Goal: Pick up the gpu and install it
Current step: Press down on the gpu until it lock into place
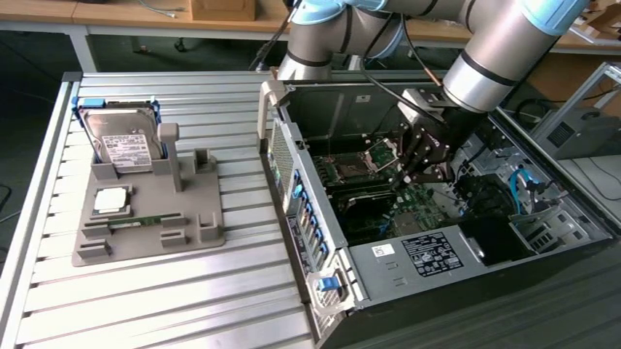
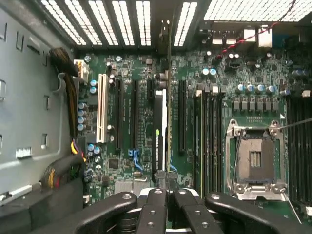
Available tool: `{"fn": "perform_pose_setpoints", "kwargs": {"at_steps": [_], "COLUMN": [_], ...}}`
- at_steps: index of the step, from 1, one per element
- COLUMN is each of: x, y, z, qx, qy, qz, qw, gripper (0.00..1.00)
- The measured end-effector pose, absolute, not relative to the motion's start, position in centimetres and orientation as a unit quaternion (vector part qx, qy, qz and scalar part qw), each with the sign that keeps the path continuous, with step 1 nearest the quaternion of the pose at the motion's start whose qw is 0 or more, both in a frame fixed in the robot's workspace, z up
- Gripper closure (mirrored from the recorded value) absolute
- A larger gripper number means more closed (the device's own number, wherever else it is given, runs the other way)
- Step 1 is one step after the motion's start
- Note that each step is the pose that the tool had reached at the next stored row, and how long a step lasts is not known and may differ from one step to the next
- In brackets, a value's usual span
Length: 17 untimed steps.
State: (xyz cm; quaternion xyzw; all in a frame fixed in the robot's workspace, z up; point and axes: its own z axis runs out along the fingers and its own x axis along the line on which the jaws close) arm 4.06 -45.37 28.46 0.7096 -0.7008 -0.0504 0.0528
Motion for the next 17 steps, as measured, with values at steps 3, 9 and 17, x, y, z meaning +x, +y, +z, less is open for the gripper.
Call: {"fn": "perform_pose_setpoints", "kwargs": {"at_steps": [3,9,17], "x": [4.05,4.04,4.04], "y": [-45.38,-45.38,-45.38], "z": [28.46,28.4,28.4], "qx": [0.71,0.711,0.711], "qy": [-0.701,-0.702,-0.702], "qz": [-0.049,-0.027,-0.021], "qw": [0.052,0.029,0.024], "gripper": [0.89,0.89,0.89]}}
